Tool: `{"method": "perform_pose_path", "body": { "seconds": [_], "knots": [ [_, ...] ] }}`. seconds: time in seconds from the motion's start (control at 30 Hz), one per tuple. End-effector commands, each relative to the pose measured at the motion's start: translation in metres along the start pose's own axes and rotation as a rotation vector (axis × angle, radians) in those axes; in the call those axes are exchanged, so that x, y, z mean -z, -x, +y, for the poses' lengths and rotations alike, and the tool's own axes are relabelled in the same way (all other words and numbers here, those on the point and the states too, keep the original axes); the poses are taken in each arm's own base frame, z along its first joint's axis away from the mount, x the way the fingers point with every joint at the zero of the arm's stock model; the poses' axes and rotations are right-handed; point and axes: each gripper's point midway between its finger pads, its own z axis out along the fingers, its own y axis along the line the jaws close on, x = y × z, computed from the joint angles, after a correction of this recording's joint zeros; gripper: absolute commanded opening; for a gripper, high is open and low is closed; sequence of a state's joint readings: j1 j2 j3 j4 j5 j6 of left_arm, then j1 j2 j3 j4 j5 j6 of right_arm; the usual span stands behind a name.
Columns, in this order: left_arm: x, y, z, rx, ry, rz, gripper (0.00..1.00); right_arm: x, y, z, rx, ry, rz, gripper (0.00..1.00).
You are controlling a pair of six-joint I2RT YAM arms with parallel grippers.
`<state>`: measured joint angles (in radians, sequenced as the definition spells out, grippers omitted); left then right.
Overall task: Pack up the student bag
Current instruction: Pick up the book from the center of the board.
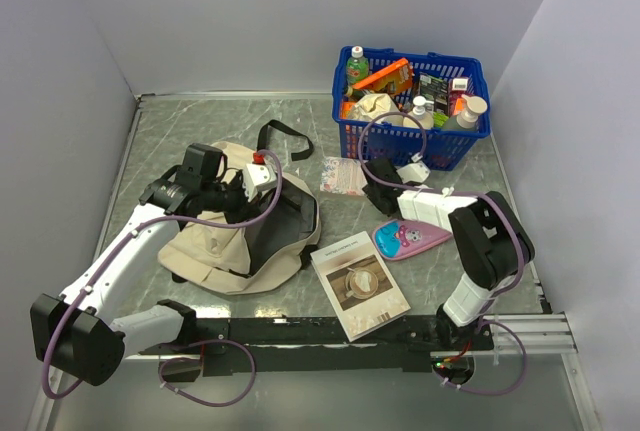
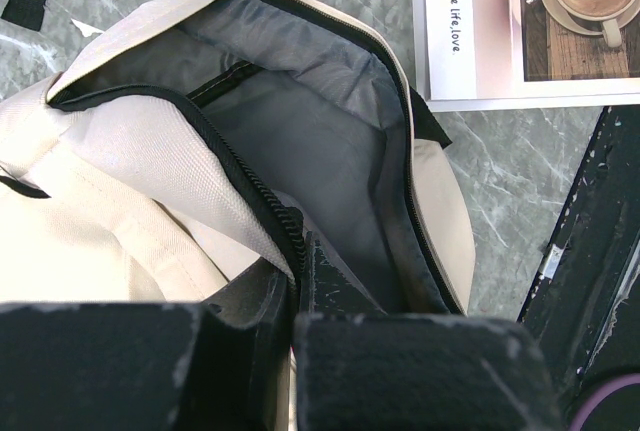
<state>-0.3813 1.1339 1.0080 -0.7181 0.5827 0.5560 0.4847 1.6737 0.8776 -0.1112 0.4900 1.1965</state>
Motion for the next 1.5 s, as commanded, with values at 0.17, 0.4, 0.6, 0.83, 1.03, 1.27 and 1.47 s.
{"method": "perform_pose_path", "body": {
  "seconds": [0.17, 0.4, 0.6, 0.83, 1.03, 1.27, 1.47],
  "knots": [
    [0.004, 0.014, -0.01, -0.003, -0.039, -0.05, 0.01, 0.0, 0.014, 0.012, -0.008, 0.05, -0.052, 0.14],
    [0.007, 0.015, -0.005, 0.01, -0.003, -0.04, 0.01, 0.024, 0.031, 0.042, 0.05, 0.155, -0.088, 0.0],
    [0.004, 0.007, -0.004, 0.066, -0.015, 0.011, 0.01, 0.079, 0.05, 0.097, 0.121, 0.322, -0.157, 0.0],
    [0.012, 0.019, 0.009, 0.082, 0.068, -0.073, 0.01, 0.172, 0.082, 0.149, 0.205, 0.542, -0.29, 0.0],
    [0.011, 0.013, 0.01, 0.095, 0.074, -0.08, 0.01, 0.245, 0.126, 0.187, 0.28, 0.709, -0.389, 0.0],
    [0.01, 0.014, 0.012, 0.103, 0.096, -0.109, 0.01, 0.317, 0.141, 0.211, 0.336, 0.861, -0.365, 0.0],
    [0.01, 0.013, 0.022, 0.122, 0.137, -0.128, 0.01, 0.351, 0.135, 0.194, 0.315, 0.918, -0.227, 0.0]
  ]
}}
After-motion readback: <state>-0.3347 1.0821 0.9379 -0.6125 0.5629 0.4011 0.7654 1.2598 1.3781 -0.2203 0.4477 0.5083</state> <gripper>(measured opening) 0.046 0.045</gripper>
